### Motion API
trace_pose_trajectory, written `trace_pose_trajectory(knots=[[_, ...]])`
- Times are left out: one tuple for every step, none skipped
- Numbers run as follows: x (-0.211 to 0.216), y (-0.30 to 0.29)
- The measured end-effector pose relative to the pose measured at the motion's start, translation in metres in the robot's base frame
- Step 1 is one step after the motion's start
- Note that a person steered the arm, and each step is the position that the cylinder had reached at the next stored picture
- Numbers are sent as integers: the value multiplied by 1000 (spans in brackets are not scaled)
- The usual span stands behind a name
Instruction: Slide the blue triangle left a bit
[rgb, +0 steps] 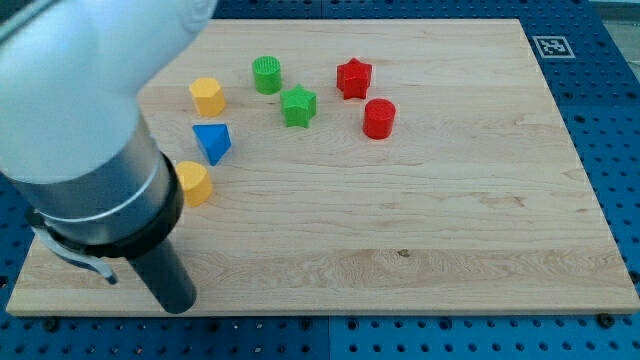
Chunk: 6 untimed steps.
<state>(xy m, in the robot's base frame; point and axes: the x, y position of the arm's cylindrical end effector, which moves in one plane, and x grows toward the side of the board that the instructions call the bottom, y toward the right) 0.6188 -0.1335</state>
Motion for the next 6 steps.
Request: trace_pose_trajectory(knots=[[-19,32],[-82,41],[-149,42],[-201,42],[-208,37],[-217,-7]])
